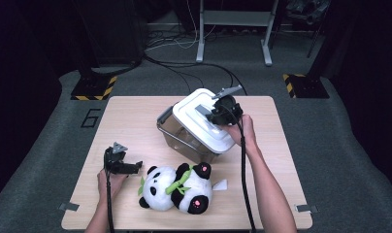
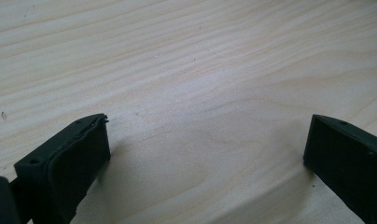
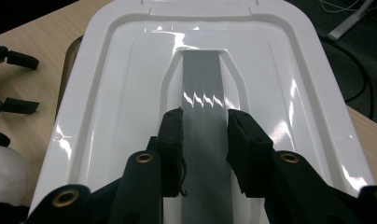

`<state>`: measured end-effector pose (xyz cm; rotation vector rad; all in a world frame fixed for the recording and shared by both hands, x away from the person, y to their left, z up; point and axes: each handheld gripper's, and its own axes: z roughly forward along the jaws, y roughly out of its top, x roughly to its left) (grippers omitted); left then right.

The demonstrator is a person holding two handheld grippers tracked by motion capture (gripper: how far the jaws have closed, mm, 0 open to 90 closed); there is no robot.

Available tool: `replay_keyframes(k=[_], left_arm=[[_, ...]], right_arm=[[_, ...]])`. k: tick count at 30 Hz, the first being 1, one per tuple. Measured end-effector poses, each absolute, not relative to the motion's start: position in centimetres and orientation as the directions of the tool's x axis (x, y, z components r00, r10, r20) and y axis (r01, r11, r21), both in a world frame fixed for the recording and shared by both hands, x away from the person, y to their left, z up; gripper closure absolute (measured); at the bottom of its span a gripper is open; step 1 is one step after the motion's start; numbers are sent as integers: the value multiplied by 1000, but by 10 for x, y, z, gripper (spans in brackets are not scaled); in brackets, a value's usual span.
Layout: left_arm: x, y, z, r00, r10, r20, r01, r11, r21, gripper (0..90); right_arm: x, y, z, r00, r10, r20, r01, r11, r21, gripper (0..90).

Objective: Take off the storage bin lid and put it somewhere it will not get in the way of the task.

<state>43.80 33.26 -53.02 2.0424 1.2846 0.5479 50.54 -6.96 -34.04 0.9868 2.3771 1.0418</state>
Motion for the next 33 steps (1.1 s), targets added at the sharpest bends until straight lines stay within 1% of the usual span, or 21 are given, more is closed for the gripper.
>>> replay_keyframes(k=[15, 25, 33], left_arm=[[438, 332, -530, 424, 906, 1, 628, -295, 720, 0], [438, 332, -530, 423, 906, 1, 629, -294, 720, 0], [438, 332, -530, 423, 906, 1, 629, -294, 720, 0]], right_arm=[[497, -112, -339, -598, 801, -21, 512, 403, 759, 670], [493, -133, -343, -546, 838, -19, 541, 370, 755, 670], [490, -154, -348, -488, 873, 0, 569, 317, 759, 670]])
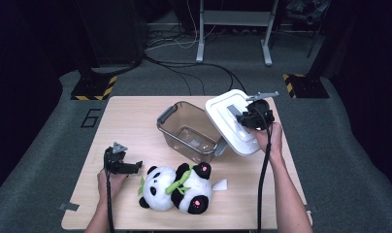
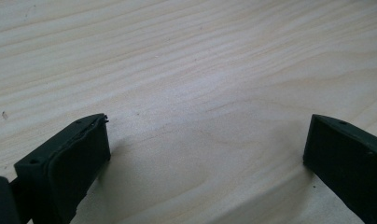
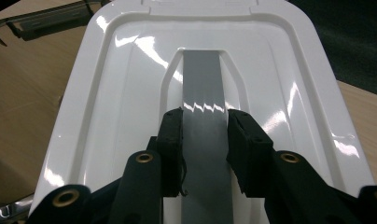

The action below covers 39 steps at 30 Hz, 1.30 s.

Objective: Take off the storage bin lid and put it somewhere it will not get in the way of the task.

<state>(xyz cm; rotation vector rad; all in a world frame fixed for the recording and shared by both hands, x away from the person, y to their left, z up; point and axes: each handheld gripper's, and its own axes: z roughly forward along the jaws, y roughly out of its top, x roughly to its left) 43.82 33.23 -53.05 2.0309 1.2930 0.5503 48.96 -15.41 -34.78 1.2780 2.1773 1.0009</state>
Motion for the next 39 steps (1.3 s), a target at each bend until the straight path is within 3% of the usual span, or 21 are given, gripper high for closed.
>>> replay_keyframes(k=[22, 39], left_arm=[[438, 332, -530, 420, 908, 2, 629, -293, 720, 0], [438, 332, -530, 417, 909, 2, 630, -291, 720, 0]], right_arm=[[483, -197, -369, -305, 952, -2, 627, 202, 752, 669], [486, -217, -408, -184, 982, -32, 679, 151, 719, 669]])
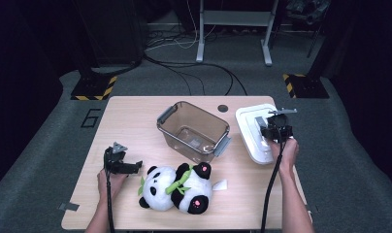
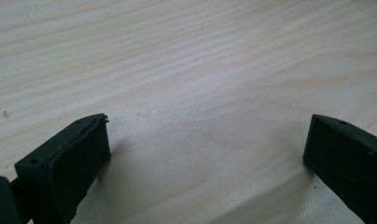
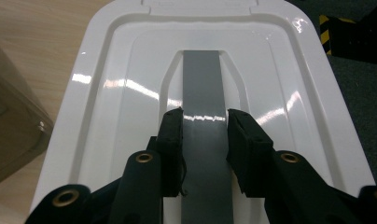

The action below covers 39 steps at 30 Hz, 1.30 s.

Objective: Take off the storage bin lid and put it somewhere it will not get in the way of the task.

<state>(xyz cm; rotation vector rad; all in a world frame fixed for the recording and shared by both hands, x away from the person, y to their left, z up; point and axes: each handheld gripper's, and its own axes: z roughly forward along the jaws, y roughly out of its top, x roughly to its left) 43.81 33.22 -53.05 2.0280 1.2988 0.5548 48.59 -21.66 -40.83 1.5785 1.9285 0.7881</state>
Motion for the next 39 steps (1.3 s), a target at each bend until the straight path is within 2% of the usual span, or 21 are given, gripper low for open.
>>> replay_keyframes(k=[20, 39], left_arm=[[438, 332, -530, 417, 909, 2, 630, -290, 720, 0], [438, 332, -530, 419, 908, 2, 630, -292, 720, 0]], right_arm=[[501, -219, -466, -157, 988, 1, 745, 118, 656, 669], [514, -214, -494, -109, 994, 26, 764, 67, 641, 668]])
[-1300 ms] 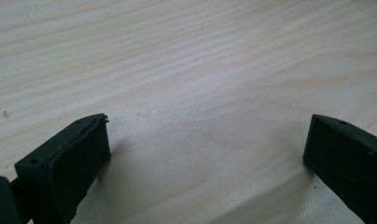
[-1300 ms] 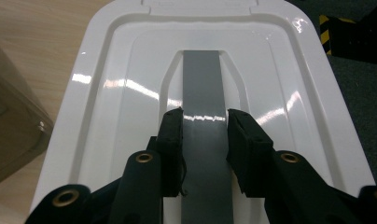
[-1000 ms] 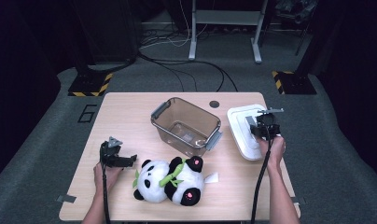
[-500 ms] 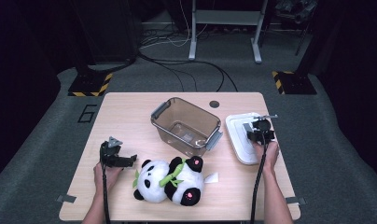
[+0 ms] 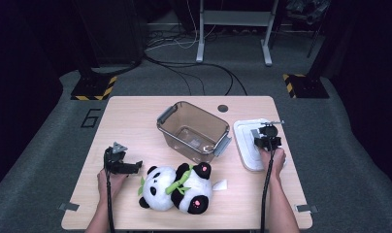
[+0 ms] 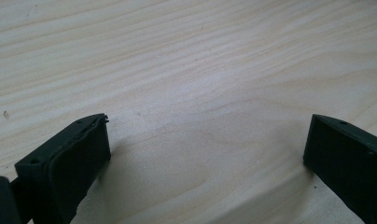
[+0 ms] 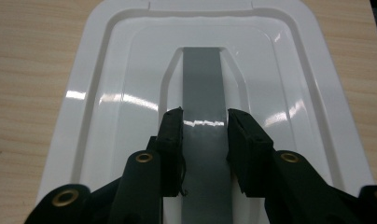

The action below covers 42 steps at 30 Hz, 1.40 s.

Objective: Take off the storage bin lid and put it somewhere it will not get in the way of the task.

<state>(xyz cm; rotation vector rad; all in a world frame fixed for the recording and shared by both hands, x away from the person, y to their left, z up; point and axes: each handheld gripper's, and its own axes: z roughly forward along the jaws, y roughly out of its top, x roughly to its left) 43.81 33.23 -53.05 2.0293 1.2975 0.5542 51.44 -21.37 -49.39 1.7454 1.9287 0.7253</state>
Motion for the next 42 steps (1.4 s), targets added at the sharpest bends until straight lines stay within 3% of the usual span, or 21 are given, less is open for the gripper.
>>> replay_keyframes(k=[9, 12, 13, 14, 17, 21, 31, 42], left_arm=[[438, 332, -530, 417, 909, 2, 630, -291, 720, 0], [438, 332, -530, 417, 909, 2, 630, -290, 720, 0], [438, 332, -530, 417, 909, 2, 630, -290, 720, 0], [438, 332, -530, 419, 908, 3, 630, -293, 720, 0], [438, 332, -530, 417, 909, 2, 630, -290, 720, 0], [438, 332, -530, 417, 909, 2, 630, -291, 720, 0], [438, 332, -530, 417, 909, 2, 630, -291, 720, 0], [438, 332, -531, 419, 908, 2, 628, -292, 721, 1]], right_arm=[[515, -213, -497, -96, 994, 51, 763, 41, 645, 646], [514, -216, -496, -96, 994, 51, 757, 40, 652, 500], [514, -216, -496, -96, 994, 51, 757, 40, 652, 500], [512, -217, -493, -103, 993, 63, 743, 35, 668, 402], [507, -217, -485, -118, 990, 81, 724, 30, 689, 278], [495, -214, -474, -179, 981, 72, 687, 72, 723, 165], [456, -209, -458, -262, 962, 83, 638, 108, 762, 61], [409, -201, -470, -315, 947, 69, 619, 150, 771, 9]])
